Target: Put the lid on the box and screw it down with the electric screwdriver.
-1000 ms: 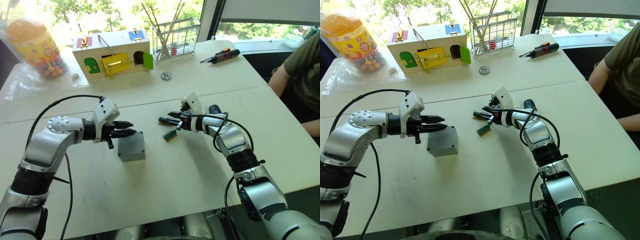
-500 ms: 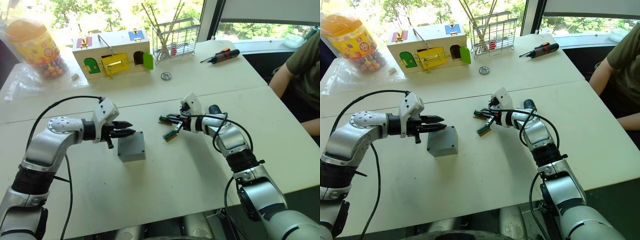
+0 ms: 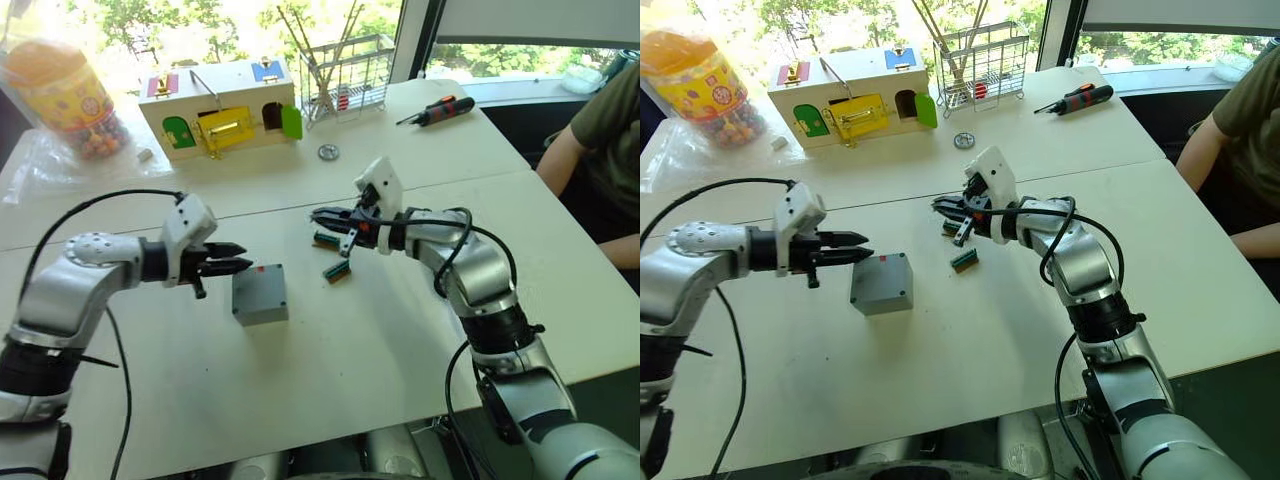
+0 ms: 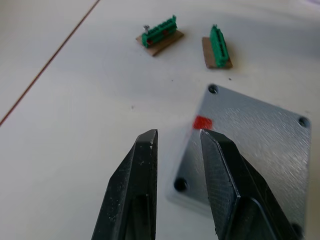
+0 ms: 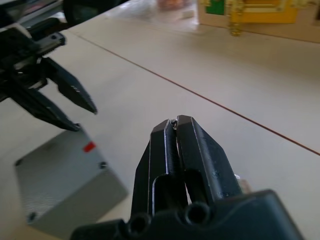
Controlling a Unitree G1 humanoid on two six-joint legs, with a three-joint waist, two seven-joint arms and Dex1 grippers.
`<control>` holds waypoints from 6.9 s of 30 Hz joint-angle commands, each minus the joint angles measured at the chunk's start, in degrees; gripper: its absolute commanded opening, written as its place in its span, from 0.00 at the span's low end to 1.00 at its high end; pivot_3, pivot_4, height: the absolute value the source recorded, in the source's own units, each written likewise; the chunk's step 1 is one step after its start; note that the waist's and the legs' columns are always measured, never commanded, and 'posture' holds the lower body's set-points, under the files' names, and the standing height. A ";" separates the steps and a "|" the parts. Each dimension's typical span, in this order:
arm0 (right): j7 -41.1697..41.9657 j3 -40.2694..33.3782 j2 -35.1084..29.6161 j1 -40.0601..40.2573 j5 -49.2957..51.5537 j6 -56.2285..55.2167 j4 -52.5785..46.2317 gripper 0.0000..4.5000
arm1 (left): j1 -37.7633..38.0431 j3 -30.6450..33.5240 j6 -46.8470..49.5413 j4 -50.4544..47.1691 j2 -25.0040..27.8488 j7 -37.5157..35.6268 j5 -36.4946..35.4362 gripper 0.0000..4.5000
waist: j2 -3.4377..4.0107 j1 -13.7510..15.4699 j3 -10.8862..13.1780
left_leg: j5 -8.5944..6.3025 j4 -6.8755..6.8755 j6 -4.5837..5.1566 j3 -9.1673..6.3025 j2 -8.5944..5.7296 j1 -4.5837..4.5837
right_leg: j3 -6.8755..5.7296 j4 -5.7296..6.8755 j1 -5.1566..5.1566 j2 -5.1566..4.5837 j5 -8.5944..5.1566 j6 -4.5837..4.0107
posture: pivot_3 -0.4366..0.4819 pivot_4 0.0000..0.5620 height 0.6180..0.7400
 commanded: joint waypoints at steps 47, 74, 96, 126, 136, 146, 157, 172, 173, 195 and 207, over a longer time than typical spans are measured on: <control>-2.37 8.40 2.79 3.18 -1.83 -0.58 1.57 0.21 | 2.48 -1.74 -0.80 -3.79 -0.81 1.43 -0.61 0.30 | 0.00 0.46 0.00 | 0.00 0.10 0.00 -0.02 -0.05 0.00 | 0.02 -0.01 0.08 0.00 0.00 0.00 | 0.48 0.27 1.00; 1.90 -9.32 -43.02 -7.54 19.51 55.27 0.69 0.99 | -12.16 -16.70 -8.02 -6.87 -13.80 -1.26 2.50 0.30 | -0.02 2.02 0.02 | -0.04 0.10 0.08 0.21 0.03 -0.02 | 0.08 -0.33 0.20 -0.06 0.00 -0.01 | 0.48 0.27 1.00; 3.50 18.79 -37.98 -18.43 15.45 52.40 18.02 0.99 | -4.84 -17.99 -7.63 -10.37 -21.53 9.39 5.55 0.30 | -0.04 2.02 0.02 | -0.05 0.20 0.11 0.25 0.00 -0.08 | 0.12 -0.44 0.20 -0.04 0.00 0.00 | 0.48 0.27 1.00; 12.64 -4.87 -30.54 -17.12 11.51 20.29 13.36 0.39 | -5.04 -4.40 -4.18 -6.84 -14.28 6.26 -1.37 0.30 | -0.42 1.85 -0.24 | -0.05 0.12 0.09 0.11 0.11 -0.31 | -0.07 -0.52 -0.13 -0.04 0.02 0.01 | 0.48 0.27 1.00; -14.27 -28.25 5.51 -4.75 31.29 15.56 -13.17 0.39 | -2.11 -1.88 1.55 -6.96 -1.76 1.31 -3.06 0.30 | -0.34 2.64 -0.18 | 0.05 0.31 -0.08 -0.22 -0.11 -0.30 | -0.07 -0.15 0.04 -0.02 0.02 0.00 | 0.48 0.27 1.00; -17.42 -12.78 16.95 4.28 21.69 -1.06 -11.48 0.39 | -0.93 -3.97 1.64 -6.55 -1.58 1.79 -1.81 0.30 | -0.24 1.17 -0.13 | 0.05 0.12 -0.08 -0.17 -0.06 -0.22 | -0.04 0.03 -0.12 0.03 0.02 -0.01 | 0.48 0.27 1.00; -15.41 -4.06 16.92 8.85 14.47 -10.52 -7.58 0.39 | 0.60 -8.24 -3.57 -3.03 -2.75 1.88 4.13 0.30 | -0.22 0.42 -0.12 | 0.05 0.05 -0.09 -0.17 -0.07 0.00 | -0.04 0.02 0.04 0.03 0.01 -0.01 | 0.48 0.27 1.00; -15.42 -2.06 18.01 9.73 11.39 -15.06 -2.80 0.39 | 0.48 -8.53 -3.75 -2.87 -3.38 1.75 4.54 0.30 | -0.22 0.34 -0.12 | 0.05 0.04 -0.08 -0.17 -0.08 0.04 | -0.03 0.02 0.08 0.04 0.01 -0.01 | 0.48 0.27 1.00; -15.47 -1.91 18.12 9.66 11.26 -15.11 -2.56 0.39 | 0.53 -8.54 -3.85 -2.79 -3.36 1.71 4.70 0.30 | -0.22 0.34 -0.12 | 0.05 0.04 -0.08 -0.17 -0.07 0.04 | -0.03 0.02 0.08 0.04 0.01 -0.01 | 0.48 0.27 1.00; -14.04 0.21 16.45 12.43 7.63 -15.96 1.34 0.39 | 1.49 -8.97 -4.72 -2.18 -4.82 2.01 6.29 0.30 | -0.05 0.34 -0.34 | 0.04 0.04 -0.07 -0.18 -0.08 0.26 | -0.02 0.01 0.15 0.04 0.01 -0.01 | 0.48 0.27 1.00; -14.21 3.84 14.99 12.29 3.44 -15.62 4.71 0.39 | 2.39 -9.73 -5.96 -0.92 -4.86 1.77 7.20 0.30 | 0.04 0.41 -0.55 | -0.02 -0.17 0.00 -0.15 -0.08 0.81 | 0.04 -0.06 0.54 0.03 0.01 -0.02 | 0.48 0.27 1.00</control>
